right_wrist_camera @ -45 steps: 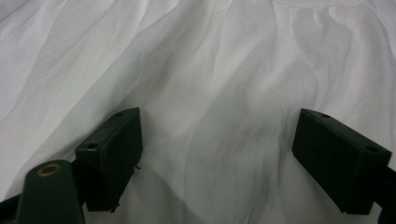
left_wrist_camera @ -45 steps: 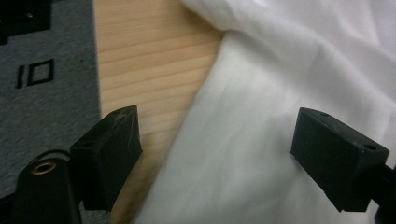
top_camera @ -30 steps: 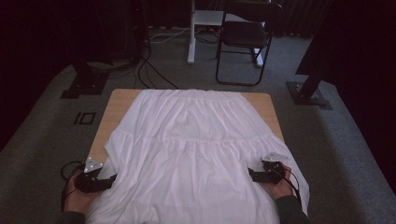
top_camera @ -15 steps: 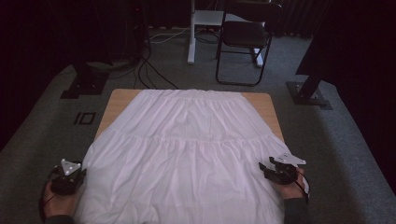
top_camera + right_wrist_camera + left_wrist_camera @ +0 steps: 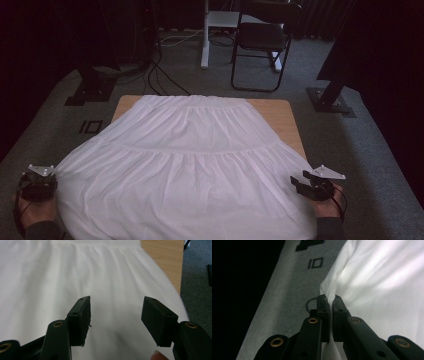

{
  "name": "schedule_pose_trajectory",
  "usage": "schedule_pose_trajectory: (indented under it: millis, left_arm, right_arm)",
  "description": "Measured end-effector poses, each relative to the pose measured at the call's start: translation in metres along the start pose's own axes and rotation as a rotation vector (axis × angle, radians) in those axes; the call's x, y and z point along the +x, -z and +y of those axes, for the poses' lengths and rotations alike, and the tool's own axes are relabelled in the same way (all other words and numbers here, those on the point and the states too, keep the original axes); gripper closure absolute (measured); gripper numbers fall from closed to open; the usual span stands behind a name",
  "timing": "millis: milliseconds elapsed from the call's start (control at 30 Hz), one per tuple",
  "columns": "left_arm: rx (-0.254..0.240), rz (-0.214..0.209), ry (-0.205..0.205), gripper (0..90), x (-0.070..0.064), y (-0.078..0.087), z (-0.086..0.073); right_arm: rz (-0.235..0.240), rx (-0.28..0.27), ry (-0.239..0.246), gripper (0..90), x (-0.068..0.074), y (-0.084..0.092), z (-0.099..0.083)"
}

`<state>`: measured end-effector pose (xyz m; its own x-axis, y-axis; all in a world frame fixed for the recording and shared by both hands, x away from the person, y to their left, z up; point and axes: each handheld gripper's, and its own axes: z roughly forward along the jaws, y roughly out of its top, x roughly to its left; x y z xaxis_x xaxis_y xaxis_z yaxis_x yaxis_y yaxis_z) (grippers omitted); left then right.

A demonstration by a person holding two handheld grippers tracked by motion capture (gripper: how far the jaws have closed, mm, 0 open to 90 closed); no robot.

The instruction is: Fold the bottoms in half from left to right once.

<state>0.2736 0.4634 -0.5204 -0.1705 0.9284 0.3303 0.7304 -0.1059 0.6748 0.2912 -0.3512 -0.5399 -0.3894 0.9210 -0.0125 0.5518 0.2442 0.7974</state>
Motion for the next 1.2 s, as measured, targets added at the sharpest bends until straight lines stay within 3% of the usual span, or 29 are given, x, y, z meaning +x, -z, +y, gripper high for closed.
schedule_pose_trajectory:
  millis: [133, 233, 333, 467, 500, 667, 833, 867, 933, 1000, 1033, 1100, 1167, 1200]
  left_arm:
    - [-0.070, -0.099, -0.044, 87.4, -0.012, 0.019, 0.004]
    - [-0.190, -0.288, -0.035, 87.2, -0.027, 0.044, 0.011]
    - [-0.286, -0.404, -0.066, 87.1, -0.043, 0.071, 0.024]
    - [-0.408, -0.555, -0.144, 87.0, -0.074, 0.109, 0.052]
    - [-0.444, -0.620, -0.173, 87.0, -0.088, 0.119, 0.062]
    - [-0.520, -0.798, -0.353, 87.0, -0.161, 0.153, 0.103]
    - [-0.617, -0.994, -0.537, 87.0, -0.258, 0.191, 0.145]
    - [-0.622, -1.022, -0.545, 87.1, -0.266, 0.195, 0.148]
    - [-0.644, -1.145, -0.570, 87.1, -0.305, 0.210, 0.158]
    - [-0.665, -1.193, -0.642, 87.1, -0.341, 0.221, 0.160]
    - [-0.647, -1.217, -0.665, 87.1, -0.359, 0.222, 0.159]
    - [-0.572, -1.276, -0.673, 87.1, -0.392, 0.215, 0.157]
    - [-0.496, -1.277, -0.701, 87.0, -0.420, 0.202, 0.149]
    - [-0.466, -1.278, -0.706, 86.1, -0.428, 0.196, 0.146]
  right_arm:
    - [-0.007, 0.013, 0.004, 39.8, 0.000, -0.001, -0.004]
    - [0.001, 0.017, -0.001, 40.3, 0.001, -0.003, -0.004]
    - [0.007, 0.020, 0.011, 40.6, 0.004, -0.004, -0.004]
    - [0.007, 0.024, 0.004, 40.5, 0.004, -0.006, -0.005]
    - [0.008, 0.024, 0.004, 40.5, 0.004, -0.006, -0.005]
    - [0.017, 0.032, 0.009, 40.4, 0.006, -0.009, -0.006]
    - [0.019, 0.040, 0.024, 40.3, 0.009, -0.012, -0.005]
    - [0.021, 0.043, 0.025, 40.3, 0.010, -0.013, -0.005]
    - [0.018, 0.050, 0.034, 40.3, 0.012, -0.015, -0.005]
    - [0.018, 0.058, 0.044, 40.3, 0.014, -0.017, -0.006]
    - [0.016, 0.063, 0.049, 40.3, 0.015, -0.017, -0.006]
    - [0.015, 0.066, 0.057, 40.3, 0.017, -0.018, -0.005]
    - [0.016, 0.063, 0.060, 40.5, 0.019, -0.017, -0.003]
    - [0.017, 0.062, 0.062, 40.6, 0.020, -0.017, -0.001]
